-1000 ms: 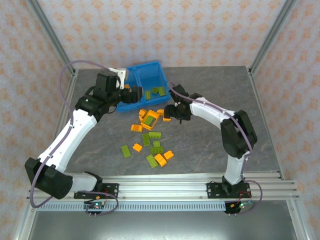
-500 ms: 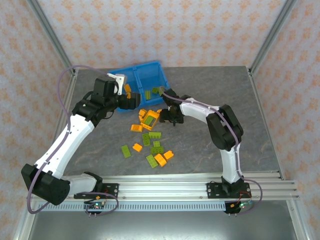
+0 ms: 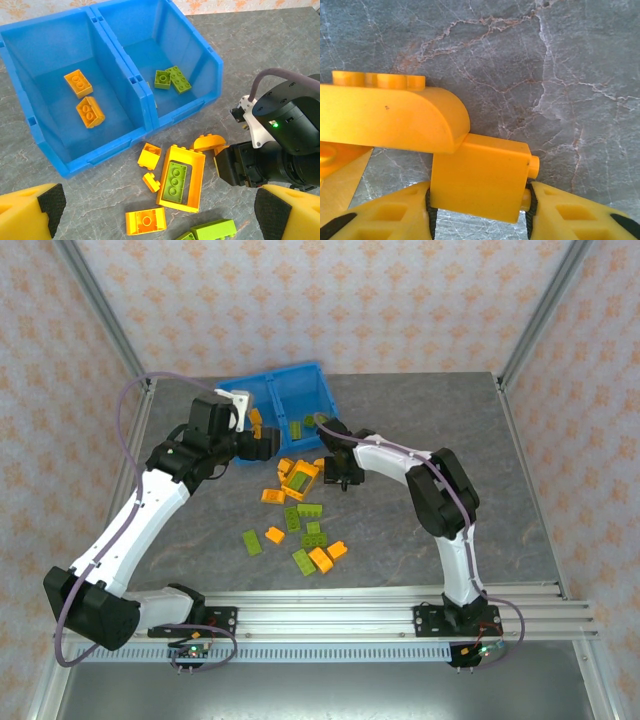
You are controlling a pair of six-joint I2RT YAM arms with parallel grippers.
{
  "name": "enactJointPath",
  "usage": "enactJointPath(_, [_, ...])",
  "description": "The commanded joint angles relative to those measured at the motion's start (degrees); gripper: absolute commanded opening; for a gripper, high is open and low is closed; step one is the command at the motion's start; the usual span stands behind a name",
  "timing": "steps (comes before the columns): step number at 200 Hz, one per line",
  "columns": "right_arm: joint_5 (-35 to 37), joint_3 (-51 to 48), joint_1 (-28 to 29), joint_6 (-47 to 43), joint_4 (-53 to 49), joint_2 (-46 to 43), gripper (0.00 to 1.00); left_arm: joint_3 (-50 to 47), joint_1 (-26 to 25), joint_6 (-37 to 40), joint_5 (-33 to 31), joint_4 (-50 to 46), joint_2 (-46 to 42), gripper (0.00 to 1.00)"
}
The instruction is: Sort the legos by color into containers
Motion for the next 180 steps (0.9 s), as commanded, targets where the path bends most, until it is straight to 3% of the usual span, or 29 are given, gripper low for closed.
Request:
enactJointPath(1, [2.86,-0.89,0.07,0.67,-1.25,0.6,0.42,-0.66,0.19,-0.1,-1.34,1.39,0.01,1.0])
enactJointPath(46, [5.33,-3.29,0.11,1.1,0.57,-8.19,0.39,-0.68,0.22,-0.28,-2.88,1.48,-1.01,1.0])
enactJointPath(96, [5.19,3.74,4.6,-2.49,1.92,-15.2,0.38,-1.08,0.18,-1.85,-13.87,-0.52,-6.0,1.0])
enactJointPath(131, [1.04,20.76,8.66,-2.54,1.69,-5.65,0.38,-2.19,0.74,-6.3,-28.4,-4.94,-10.54,1.0])
enactJointPath(180, [-1.0,47.03,9.47,0.49,-2.84,15.95,0.38,-8.7,2.2,-10.54,-27.28,-3.13,-16.81,1.0])
